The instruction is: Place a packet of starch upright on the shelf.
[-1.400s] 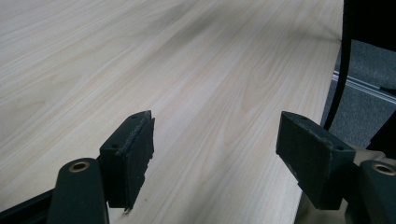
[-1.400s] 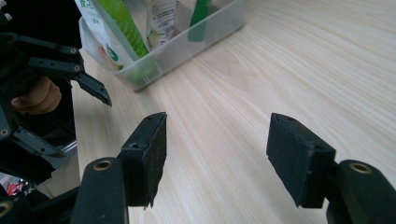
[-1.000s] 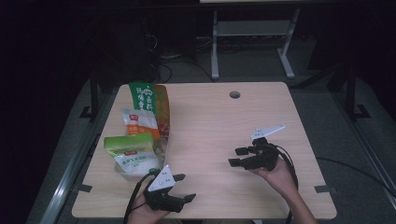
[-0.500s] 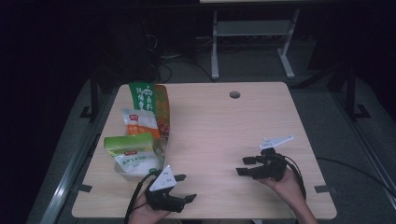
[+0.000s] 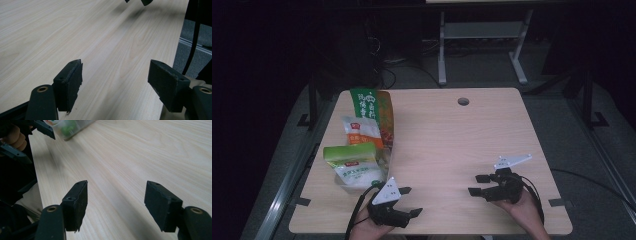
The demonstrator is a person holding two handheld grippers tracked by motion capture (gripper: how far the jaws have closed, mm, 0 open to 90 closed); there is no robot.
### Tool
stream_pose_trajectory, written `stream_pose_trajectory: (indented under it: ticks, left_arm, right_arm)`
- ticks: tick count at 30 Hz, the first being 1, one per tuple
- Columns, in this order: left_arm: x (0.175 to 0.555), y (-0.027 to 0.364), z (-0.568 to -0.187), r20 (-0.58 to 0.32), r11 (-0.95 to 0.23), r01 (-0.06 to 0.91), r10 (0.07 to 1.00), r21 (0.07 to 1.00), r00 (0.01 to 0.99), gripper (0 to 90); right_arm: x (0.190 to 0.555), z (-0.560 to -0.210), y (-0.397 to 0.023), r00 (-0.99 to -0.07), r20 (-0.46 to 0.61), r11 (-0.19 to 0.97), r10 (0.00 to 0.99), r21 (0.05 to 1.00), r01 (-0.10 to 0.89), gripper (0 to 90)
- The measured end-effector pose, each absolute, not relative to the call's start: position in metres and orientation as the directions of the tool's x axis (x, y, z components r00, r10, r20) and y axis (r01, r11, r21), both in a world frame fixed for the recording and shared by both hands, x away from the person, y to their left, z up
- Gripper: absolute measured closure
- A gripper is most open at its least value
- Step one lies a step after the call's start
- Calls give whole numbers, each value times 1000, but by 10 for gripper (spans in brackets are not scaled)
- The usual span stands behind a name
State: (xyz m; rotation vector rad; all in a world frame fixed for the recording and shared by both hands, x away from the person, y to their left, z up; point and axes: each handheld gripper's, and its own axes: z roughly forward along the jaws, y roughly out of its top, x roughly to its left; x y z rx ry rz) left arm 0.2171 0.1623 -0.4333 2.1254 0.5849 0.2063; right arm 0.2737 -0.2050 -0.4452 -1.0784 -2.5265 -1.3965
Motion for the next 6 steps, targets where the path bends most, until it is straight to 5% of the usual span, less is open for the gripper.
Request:
stream_pose_trajectory:
  ticks: [6]
  left_arm:
    - [217,161,-433,-74,-485,330,474,810,878,271]
  right_arm:
    - [259,-445,-205,-762,347,336,548,743,579,320]
